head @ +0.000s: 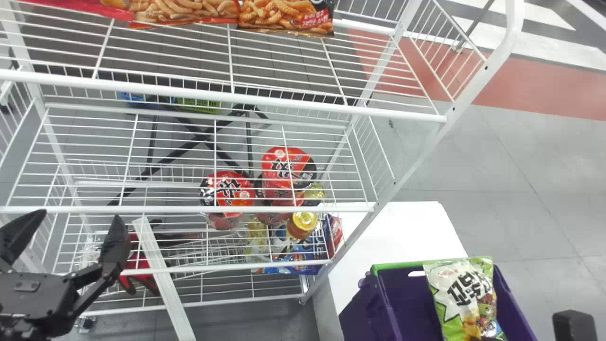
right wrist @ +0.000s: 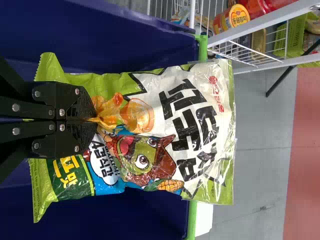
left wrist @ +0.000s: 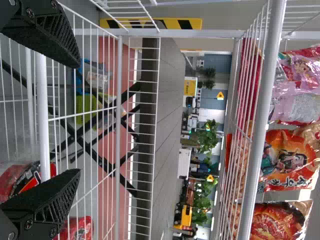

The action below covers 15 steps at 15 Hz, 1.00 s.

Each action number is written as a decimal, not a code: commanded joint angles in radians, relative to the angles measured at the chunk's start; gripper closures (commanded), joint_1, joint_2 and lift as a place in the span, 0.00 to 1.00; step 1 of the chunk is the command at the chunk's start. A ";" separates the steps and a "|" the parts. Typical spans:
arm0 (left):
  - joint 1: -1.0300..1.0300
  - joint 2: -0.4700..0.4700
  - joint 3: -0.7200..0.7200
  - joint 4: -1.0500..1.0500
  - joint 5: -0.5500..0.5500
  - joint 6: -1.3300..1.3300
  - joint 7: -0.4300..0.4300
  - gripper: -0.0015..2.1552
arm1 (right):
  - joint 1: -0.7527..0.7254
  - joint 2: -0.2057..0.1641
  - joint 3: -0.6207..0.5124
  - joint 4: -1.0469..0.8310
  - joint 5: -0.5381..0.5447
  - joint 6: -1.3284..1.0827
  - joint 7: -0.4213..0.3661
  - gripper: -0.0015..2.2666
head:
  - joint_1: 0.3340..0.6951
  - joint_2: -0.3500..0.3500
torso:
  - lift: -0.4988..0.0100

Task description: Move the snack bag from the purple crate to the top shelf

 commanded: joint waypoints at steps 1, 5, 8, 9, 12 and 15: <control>0.002 0.000 0.000 -0.001 0.000 -0.001 0.000 0.03 | -0.001 0.000 -0.002 -0.008 0.000 0.009 0.002 0.81 | 1.00 0.00 | 0.49; 0.002 0.000 -0.001 -0.001 -0.002 -0.001 0.000 0.03 | -0.001 0.002 0.003 -0.028 0.001 0.036 0.003 0.81 | 1.00 0.00 | 0.52; 0.003 0.002 -0.001 -0.004 -0.002 -0.001 0.000 0.03 | -0.001 0.008 0.003 -0.051 0.003 0.042 0.006 0.81 | 1.00 0.00 | 0.54; 0.003 0.003 0.000 -0.006 -0.002 -0.001 0.000 0.03 | -0.001 0.009 0.003 -0.057 0.003 0.048 0.009 0.81 | 1.00 0.00 | 0.55; 0.003 0.003 -0.001 -0.008 -0.002 -0.001 -0.002 0.03 | -0.004 0.016 0.001 -0.077 0.009 0.058 0.017 0.81 | 1.00 0.00 | 0.57; 0.003 0.003 -0.001 -0.008 -0.002 -0.001 -0.002 0.03 | -0.007 0.016 0.000 -0.080 0.010 0.067 0.018 0.81 | 1.00 0.00 | 0.60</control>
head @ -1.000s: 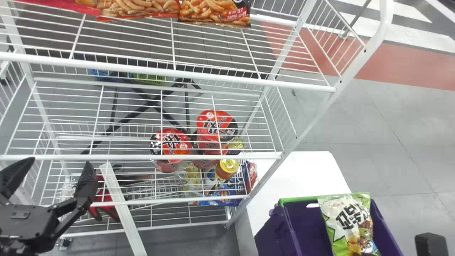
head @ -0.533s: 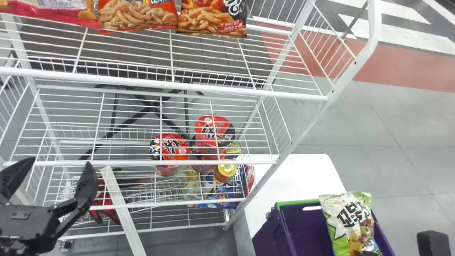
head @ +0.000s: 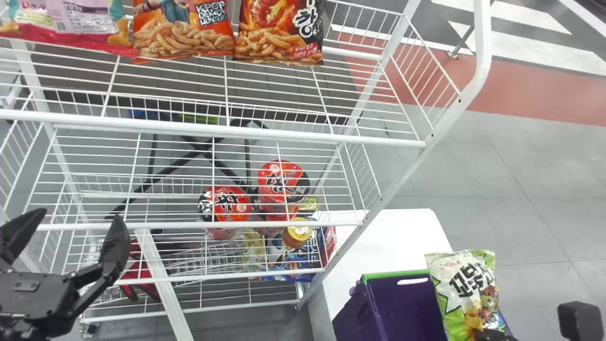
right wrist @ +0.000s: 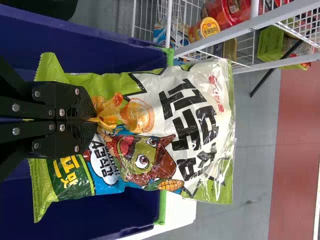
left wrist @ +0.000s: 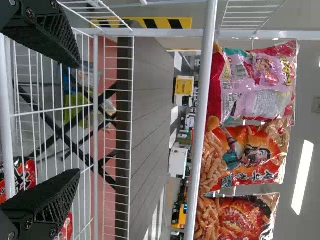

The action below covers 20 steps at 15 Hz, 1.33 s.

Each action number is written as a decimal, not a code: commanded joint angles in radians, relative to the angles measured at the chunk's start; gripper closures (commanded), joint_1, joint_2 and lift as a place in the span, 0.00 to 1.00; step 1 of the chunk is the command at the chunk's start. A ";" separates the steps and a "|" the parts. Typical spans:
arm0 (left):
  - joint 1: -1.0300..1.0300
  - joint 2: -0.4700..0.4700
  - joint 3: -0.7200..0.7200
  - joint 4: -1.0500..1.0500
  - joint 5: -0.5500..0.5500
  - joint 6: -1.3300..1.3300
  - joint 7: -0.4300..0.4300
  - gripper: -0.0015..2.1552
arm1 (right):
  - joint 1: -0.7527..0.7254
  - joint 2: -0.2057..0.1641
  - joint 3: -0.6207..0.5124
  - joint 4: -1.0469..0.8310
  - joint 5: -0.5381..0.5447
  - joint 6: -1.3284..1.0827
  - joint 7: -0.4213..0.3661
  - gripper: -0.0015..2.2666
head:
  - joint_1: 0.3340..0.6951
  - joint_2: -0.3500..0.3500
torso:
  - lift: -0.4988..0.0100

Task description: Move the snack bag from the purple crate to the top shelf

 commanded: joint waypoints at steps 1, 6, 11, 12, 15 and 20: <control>0.000 0.001 0.000 0.000 0.000 0.000 0.000 0.03 | -0.002 0.000 0.001 -0.001 0.001 0.004 0.001 0.81 | 1.00 0.00 | 0.60; 0.002 0.001 0.002 0.000 0.000 0.000 0.000 0.03 | -0.004 0.000 0.004 -0.001 0.002 -0.002 -0.001 0.81 | 1.00 0.00 | 0.64; 0.009 0.002 0.003 -0.012 0.000 0.000 0.002 0.03 | -0.005 0.000 0.005 -0.001 0.001 -0.005 0.001 0.81 | 1.00 0.00 | 0.68; 0.009 0.002 0.003 -0.011 0.000 0.000 0.002 0.03 | -0.005 0.000 0.005 -0.001 0.001 -0.002 -0.001 0.81 | 1.00 0.00 | 0.69; 0.009 0.001 0.003 -0.008 0.000 0.000 0.000 0.03 | -0.005 0.000 0.004 -0.001 0.001 -0.002 -0.001 0.81 | 1.00 0.00 | 0.71; 0.009 0.001 0.005 -0.009 0.000 -0.003 0.000 0.03 | -0.005 0.000 0.008 0.001 -0.002 -0.005 -0.001 0.81 | 1.00 0.00 | 0.75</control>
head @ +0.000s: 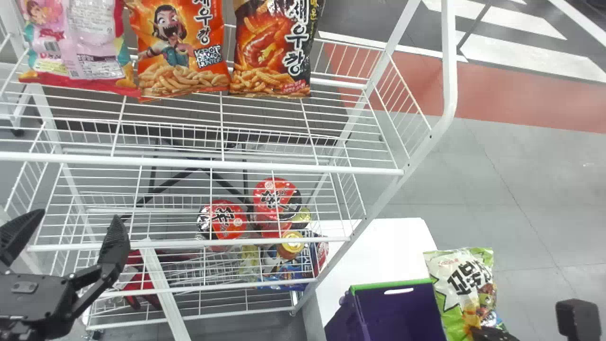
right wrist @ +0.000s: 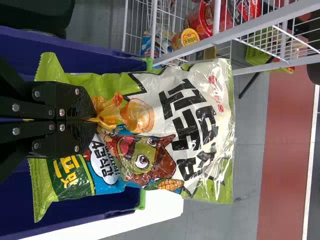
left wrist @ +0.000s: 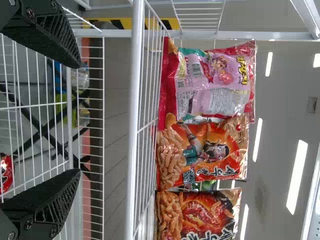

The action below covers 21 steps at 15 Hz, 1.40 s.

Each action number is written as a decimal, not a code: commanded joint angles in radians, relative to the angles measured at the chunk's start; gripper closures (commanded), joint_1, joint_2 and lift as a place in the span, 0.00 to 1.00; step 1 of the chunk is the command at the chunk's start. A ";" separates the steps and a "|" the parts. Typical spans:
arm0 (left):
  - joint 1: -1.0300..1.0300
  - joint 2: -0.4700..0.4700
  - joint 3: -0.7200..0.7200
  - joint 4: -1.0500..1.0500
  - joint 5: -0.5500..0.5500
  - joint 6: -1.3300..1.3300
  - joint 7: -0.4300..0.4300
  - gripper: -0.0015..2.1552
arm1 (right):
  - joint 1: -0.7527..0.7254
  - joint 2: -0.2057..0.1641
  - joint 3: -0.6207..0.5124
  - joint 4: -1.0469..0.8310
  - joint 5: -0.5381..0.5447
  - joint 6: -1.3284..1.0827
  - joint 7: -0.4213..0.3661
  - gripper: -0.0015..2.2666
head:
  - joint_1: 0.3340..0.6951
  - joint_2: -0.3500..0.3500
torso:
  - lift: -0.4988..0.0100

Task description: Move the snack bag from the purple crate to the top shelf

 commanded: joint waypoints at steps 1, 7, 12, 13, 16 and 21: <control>-0.002 0.000 0.003 0.000 0.000 -0.002 0.000 0.03 | 0.000 0.000 0.001 0.001 -0.003 0.000 0.000 0.81 | 1.00 0.00 | 0.76; -0.006 0.000 0.004 0.008 0.000 -0.002 0.000 0.03 | -0.009 0.000 0.001 0.003 0.000 0.000 0.000 0.81 | 1.00 0.00 | 0.81; -0.008 -0.001 0.004 0.008 0.000 -0.002 0.000 0.03 | -0.015 0.000 0.002 0.001 0.000 0.000 0.001 0.81 | 1.00 0.00 | 0.85; -0.008 -0.001 0.004 0.008 0.000 -0.002 0.000 0.03 | -0.015 0.000 0.002 0.003 0.000 0.000 0.000 0.81 | 1.00 0.00 | 0.85; -0.008 -0.001 0.004 0.010 0.000 -0.002 0.000 0.03 | -0.017 0.001 0.004 0.004 0.002 -0.003 0.001 0.81 | 1.00 0.00 | 0.88; -0.008 -0.001 0.004 0.008 0.000 -0.002 0.000 0.03 | -0.017 0.005 0.002 0.003 0.003 -0.009 0.001 0.81 | 1.00 0.00 | 0.92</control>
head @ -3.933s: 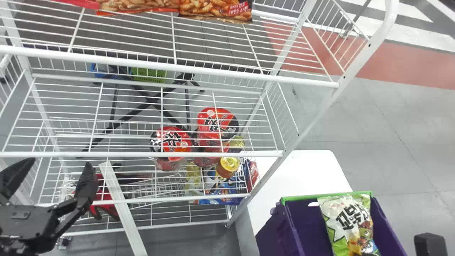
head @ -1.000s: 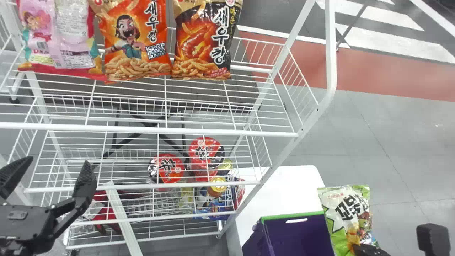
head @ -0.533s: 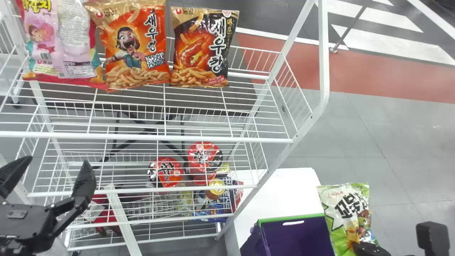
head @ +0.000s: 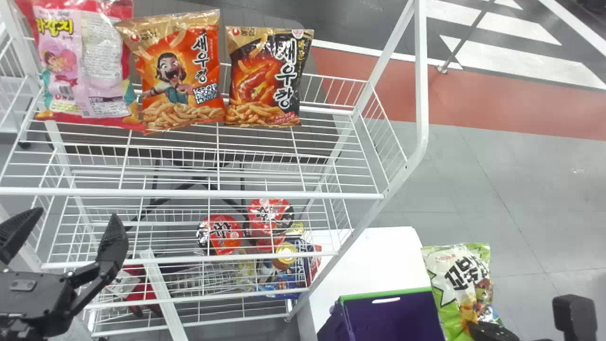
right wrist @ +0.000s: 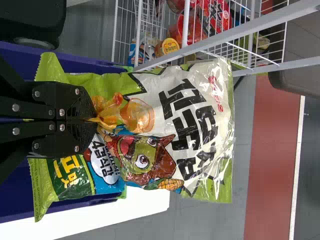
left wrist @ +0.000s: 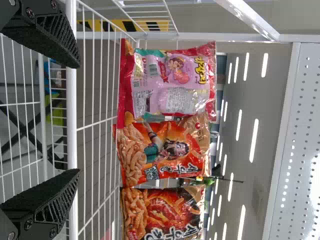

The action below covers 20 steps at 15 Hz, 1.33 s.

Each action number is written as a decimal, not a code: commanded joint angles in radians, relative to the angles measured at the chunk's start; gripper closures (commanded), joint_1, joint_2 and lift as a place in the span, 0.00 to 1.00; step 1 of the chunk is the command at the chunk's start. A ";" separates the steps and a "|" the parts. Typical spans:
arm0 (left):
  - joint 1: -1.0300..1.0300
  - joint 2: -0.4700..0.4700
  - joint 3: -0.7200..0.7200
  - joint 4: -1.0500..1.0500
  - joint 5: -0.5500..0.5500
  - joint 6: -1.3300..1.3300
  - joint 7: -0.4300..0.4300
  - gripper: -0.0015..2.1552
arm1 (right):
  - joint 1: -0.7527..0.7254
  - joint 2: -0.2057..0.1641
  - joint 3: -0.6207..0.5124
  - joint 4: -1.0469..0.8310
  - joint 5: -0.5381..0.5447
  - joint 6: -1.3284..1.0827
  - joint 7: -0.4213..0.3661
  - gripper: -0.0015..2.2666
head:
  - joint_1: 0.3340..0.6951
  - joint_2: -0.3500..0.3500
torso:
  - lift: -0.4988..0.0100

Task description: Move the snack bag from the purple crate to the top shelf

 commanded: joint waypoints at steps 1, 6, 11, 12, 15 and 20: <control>0.000 0.002 0.000 0.000 0.000 0.002 0.000 0.03 | 0.000 0.001 -0.001 0.000 -0.001 -0.004 0.000 0.81 | 1.00 0.00 | 0.92; 0.003 0.002 0.000 -0.005 0.000 0.002 0.000 0.03 | 0.000 0.004 0.001 -0.002 0.000 -0.007 0.000 0.81 | 1.00 0.00 | 0.96; 0.005 0.002 -0.003 -0.008 0.000 0.002 0.000 0.03 | 0.000 0.004 -0.001 -0.002 0.000 -0.013 0.000 0.81 | 1.00 0.00 | 1.00; 0.006 0.002 -0.003 -0.010 0.000 0.002 0.000 0.03 | 0.000 0.003 -0.001 -0.002 -0.001 -0.013 0.000 0.81 | 1.00 0.00 | 1.00; 0.006 0.002 -0.002 -0.010 0.000 0.002 0.000 0.03 | 0.000 0.018 -0.013 -0.003 -0.018 -0.080 0.012 0.81 | 1.00 0.00 | 1.00; 0.005 0.002 0.000 0.000 -0.003 0.002 0.002 0.03 | 0.000 0.028 -0.079 -0.118 -0.100 -0.080 0.052 0.81 | 1.00 0.00 | 0.98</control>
